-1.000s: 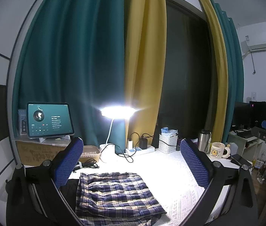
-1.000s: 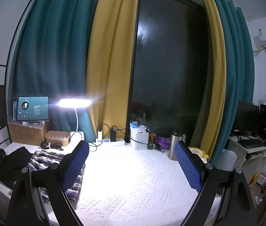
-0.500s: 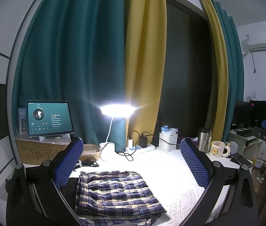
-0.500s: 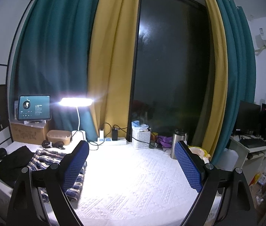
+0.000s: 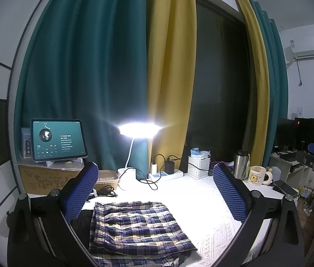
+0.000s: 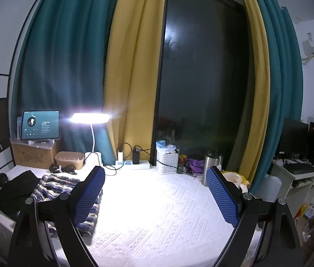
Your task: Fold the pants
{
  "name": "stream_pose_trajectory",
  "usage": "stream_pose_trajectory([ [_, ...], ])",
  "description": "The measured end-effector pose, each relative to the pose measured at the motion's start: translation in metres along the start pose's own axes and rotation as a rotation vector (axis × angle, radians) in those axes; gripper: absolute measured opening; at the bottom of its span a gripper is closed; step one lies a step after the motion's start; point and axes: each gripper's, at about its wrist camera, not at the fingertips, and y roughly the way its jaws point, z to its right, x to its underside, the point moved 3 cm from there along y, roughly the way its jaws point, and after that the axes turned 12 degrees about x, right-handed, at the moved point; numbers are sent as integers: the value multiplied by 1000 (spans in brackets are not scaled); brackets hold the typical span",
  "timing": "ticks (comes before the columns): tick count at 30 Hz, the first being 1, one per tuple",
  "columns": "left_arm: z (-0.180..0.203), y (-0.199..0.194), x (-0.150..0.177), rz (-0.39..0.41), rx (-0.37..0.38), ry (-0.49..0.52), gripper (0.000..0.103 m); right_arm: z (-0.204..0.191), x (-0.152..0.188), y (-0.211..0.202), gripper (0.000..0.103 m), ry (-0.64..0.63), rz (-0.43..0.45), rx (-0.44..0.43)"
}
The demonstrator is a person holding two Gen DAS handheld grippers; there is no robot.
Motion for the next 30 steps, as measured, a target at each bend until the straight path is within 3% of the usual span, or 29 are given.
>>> stream_pose_trajectory([
  [30,-6,-5,-2,23,16,7,102,0,1,0,93,-4,-2,-7],
])
